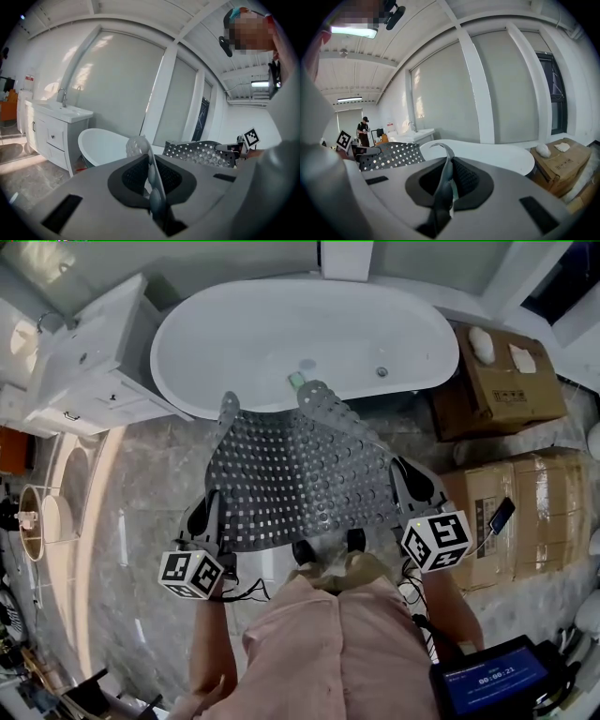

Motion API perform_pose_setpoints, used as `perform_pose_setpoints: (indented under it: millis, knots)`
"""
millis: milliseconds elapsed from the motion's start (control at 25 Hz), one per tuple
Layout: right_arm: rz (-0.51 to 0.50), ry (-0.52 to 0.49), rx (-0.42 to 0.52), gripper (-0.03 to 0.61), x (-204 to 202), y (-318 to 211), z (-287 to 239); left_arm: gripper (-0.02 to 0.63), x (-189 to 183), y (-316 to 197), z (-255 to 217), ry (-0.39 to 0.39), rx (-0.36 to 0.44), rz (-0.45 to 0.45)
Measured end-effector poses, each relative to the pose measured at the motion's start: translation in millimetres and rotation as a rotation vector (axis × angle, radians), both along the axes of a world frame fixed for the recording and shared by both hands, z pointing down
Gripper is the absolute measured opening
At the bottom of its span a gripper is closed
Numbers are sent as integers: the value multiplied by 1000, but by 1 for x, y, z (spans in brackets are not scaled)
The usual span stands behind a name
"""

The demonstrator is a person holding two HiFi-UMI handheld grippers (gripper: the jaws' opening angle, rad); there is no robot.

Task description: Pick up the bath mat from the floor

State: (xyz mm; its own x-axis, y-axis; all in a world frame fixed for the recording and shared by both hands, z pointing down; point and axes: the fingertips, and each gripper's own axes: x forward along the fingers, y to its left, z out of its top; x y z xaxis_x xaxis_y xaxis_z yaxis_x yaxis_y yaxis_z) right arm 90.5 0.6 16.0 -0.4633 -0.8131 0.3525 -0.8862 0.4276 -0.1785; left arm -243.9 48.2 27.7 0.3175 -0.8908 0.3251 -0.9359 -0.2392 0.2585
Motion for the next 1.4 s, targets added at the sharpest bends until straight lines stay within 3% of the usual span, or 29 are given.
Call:
perform_pose_setpoints:
  millis: [480,1000,1400]
  knots:
    - [8,21,54,29,2,-10,-11,35,-25,3,-13,-28,31,-94]
    - [9,3,99,29,5,-15,-37,35,-16,7,-49,-87,117,-131]
    - [8,7,114,29,5,-15,-43,35,-10,11,-57,-77,137,-137]
